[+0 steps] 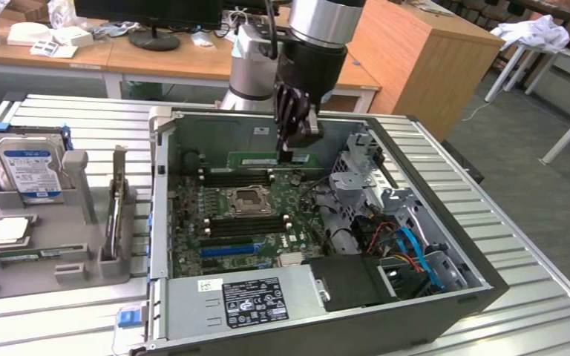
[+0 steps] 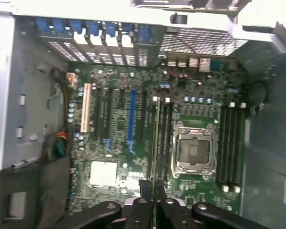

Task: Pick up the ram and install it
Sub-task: 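Insert the ram into the slot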

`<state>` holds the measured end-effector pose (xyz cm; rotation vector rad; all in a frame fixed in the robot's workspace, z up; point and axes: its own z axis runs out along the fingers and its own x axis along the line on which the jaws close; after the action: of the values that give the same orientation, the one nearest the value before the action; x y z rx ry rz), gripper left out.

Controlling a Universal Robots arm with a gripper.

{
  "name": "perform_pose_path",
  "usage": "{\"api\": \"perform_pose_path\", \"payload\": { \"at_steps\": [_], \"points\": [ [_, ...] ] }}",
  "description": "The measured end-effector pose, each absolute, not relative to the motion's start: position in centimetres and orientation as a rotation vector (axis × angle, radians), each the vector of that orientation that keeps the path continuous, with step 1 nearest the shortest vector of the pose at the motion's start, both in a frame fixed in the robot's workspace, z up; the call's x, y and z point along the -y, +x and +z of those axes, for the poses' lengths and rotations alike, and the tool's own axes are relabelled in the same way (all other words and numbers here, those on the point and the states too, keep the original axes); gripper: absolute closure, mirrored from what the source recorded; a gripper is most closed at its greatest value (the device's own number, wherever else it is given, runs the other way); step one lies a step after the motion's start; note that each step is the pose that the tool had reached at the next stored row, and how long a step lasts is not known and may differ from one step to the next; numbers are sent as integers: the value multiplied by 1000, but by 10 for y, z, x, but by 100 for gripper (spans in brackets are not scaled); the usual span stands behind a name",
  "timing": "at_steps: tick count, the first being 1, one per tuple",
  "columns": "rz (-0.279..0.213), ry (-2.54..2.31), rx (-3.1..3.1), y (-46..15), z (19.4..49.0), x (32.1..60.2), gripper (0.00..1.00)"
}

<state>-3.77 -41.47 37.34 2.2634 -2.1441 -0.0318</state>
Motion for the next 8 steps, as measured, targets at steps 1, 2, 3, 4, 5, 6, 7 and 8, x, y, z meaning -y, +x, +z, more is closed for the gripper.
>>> {"api": "perform_pose_path", "payload": {
  "at_steps": [1, 2, 3, 4, 5, 6, 7, 8],
  "points": [
    [-31, 2263, 2144, -38, 374, 410, 87],
    [-31, 2263, 2144, -38, 373, 405, 87],
    [-31, 2263, 2144, -38, 373, 401, 87],
    [-29, 2262, 2143, -38, 373, 398, 87],
    [-29, 2262, 2143, -38, 373, 397, 87],
    [-29, 2262, 2143, -38, 373, 397, 87],
    [-29, 2262, 2143, -38, 373, 397, 87],
    [-29, 2262, 2143, -38, 373, 397, 87]
  ]
}}
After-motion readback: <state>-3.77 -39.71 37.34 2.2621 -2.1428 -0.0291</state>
